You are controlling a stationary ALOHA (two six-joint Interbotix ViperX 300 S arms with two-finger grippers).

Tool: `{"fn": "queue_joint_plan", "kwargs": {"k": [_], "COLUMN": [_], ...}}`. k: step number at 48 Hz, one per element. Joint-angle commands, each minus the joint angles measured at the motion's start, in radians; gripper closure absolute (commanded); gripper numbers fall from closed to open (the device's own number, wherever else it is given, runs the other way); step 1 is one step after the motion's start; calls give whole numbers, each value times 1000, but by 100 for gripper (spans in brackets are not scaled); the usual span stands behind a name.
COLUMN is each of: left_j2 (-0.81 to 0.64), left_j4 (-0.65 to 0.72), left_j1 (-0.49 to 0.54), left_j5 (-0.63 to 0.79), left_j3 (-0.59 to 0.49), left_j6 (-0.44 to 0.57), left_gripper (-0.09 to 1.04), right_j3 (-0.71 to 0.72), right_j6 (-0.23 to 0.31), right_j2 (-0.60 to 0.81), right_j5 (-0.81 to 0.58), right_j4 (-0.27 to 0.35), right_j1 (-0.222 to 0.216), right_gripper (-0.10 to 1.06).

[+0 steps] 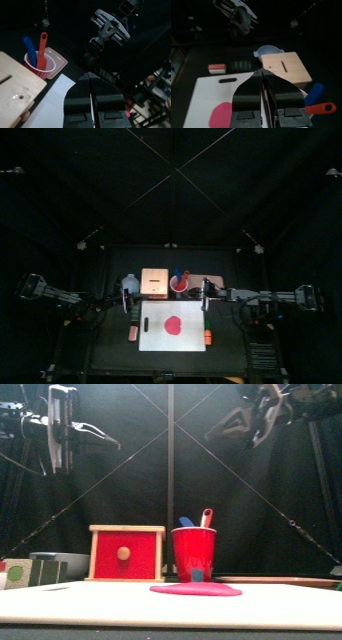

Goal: Get the cutter from the drawer then cut the dough then place the extra dough in the bowl
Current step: Open the drawer

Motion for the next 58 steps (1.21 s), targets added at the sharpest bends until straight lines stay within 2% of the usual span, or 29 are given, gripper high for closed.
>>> {"fn": "queue_joint_plan", "kwargs": {"k": [1, 10, 18, 26, 41, 45, 51, 58], "left_j2": [83, 250, 307, 307, 357, 388, 407, 405], "left_j4": [-117, -290, -318, -337, -336, -336, -328, -310], "left_j1": [-61, -84, -84, -81, -40, -35, -31, -25], "left_j5": [-54, -74, -74, -80, -110, -118, -118, -117], "left_j3": [-60, -133, -114, -60, -46, -55, -63, -58], "left_j6": [-2, 2, -34, -100, -206, -216, -221, -219], "left_gripper": [95, 95, 94, 94, 94, 94, 94, 95], "right_j3": [-104, -235, -345, -471, -626, -640, -647, -655], "right_j6": [0, -12, -15, -67, -78, -78, -78, -80], "right_j2": [69, 221, 373, 512, 649, 669, 686, 683], "right_j5": [58, 143, 193, 258, 339, 341, 353, 397], "right_j4": [-11, -38, -49, -41, -23, 0, 71, 107], "right_j1": [-40, -58, -64, -83, -97, -95, -95, -95], "right_gripper": [93, 93, 93, 93, 93, 93, 93, 93]}}
